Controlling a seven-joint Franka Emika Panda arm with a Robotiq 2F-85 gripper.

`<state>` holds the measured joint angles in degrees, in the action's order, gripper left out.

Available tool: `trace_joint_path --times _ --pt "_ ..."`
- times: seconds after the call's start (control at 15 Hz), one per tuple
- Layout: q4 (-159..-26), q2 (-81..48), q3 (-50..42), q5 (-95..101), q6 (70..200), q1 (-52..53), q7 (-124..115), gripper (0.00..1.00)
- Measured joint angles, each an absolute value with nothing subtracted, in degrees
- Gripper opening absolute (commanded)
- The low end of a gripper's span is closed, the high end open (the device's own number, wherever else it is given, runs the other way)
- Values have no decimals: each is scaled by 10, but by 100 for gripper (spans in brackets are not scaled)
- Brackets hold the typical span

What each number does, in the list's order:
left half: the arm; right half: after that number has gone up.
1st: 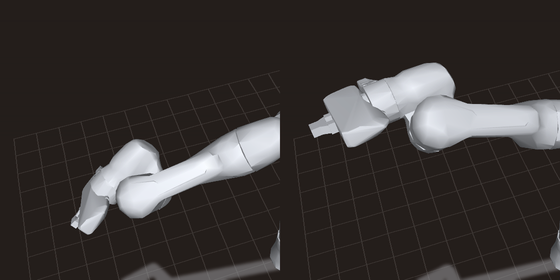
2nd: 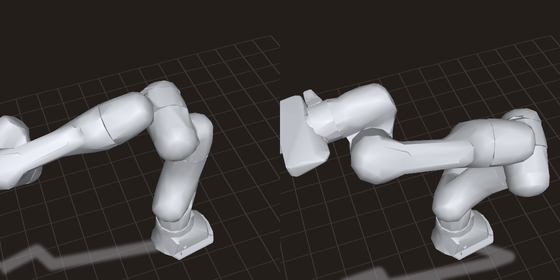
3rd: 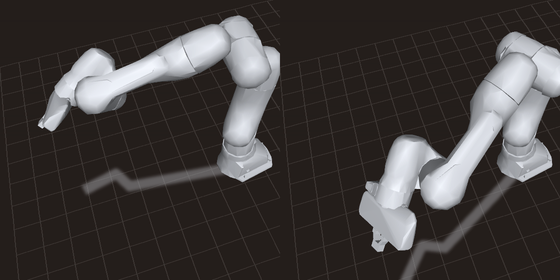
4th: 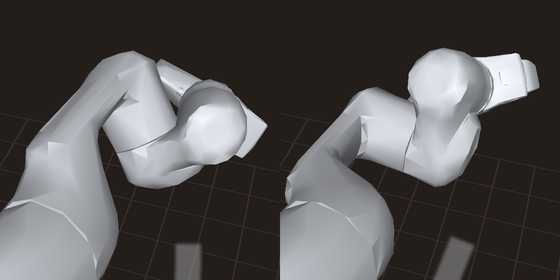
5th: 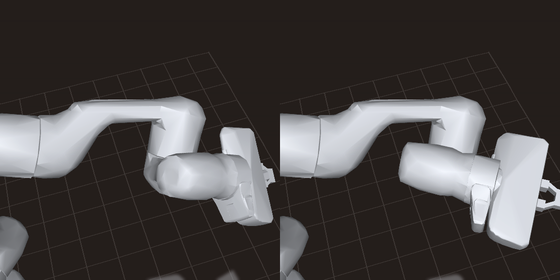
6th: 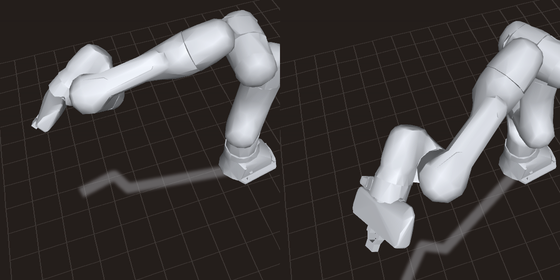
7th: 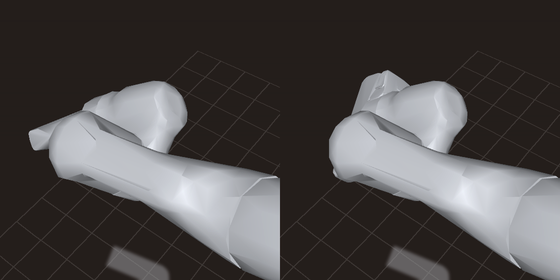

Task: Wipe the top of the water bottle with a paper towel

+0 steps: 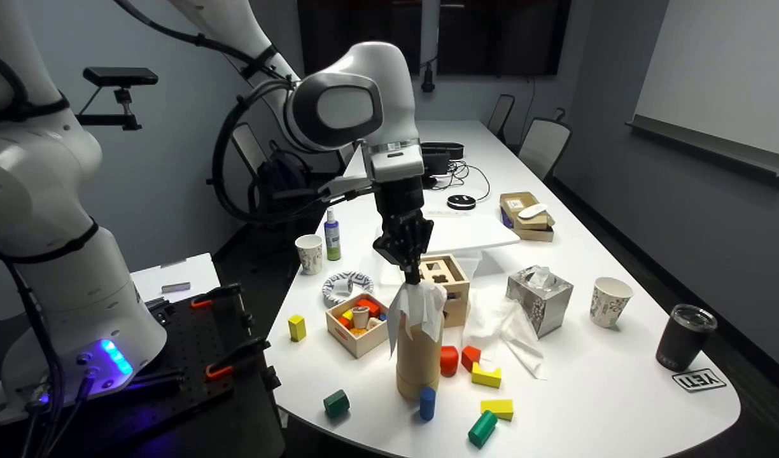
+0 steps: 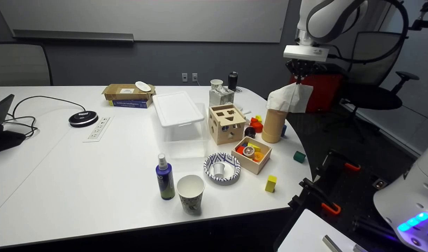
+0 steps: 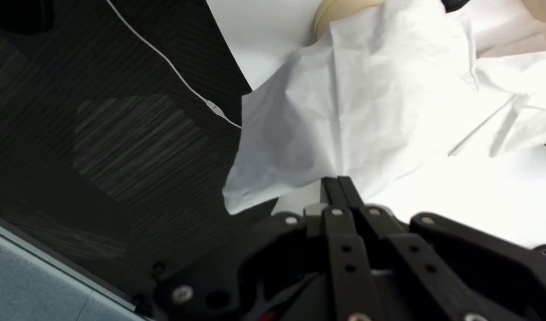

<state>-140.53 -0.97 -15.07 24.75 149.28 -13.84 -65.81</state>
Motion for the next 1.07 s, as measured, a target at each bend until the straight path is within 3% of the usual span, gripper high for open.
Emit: trace_joint_path --times 0.67,1.07 --pt "-1407 -77 -147 230 1681 -129 -681 0" --pt "-1408 -97 -99 14 1692 -117 -548 0"
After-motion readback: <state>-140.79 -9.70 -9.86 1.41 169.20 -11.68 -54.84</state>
